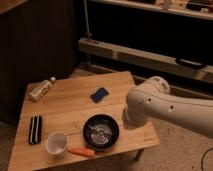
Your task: Place the white sponge in the ceramic bowl
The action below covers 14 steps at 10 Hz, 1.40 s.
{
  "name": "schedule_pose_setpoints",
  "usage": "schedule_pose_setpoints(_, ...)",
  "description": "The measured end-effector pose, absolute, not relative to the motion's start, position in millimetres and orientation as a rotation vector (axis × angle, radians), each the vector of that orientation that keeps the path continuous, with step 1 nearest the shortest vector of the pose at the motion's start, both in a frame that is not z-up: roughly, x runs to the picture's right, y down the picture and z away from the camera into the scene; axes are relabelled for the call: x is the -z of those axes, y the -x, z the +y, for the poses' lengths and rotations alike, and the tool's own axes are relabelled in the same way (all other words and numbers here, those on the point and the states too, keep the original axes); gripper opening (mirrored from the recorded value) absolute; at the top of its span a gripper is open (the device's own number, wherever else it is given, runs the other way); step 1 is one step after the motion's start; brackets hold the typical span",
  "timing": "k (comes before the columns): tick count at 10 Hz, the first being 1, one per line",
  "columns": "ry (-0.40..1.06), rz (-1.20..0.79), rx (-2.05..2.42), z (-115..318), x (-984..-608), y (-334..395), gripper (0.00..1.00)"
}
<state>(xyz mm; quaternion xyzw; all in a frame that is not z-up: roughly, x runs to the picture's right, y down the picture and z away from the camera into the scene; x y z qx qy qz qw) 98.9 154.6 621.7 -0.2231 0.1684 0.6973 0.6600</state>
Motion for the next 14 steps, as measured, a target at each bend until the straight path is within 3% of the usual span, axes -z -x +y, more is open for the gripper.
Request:
schedule_pose_setpoints(10,0.473,0.395,-1.605,148,-623,-99,0.03)
schedule_pose_setpoints(14,0.469,0.341,-1.705,91,-680,-82,0.03)
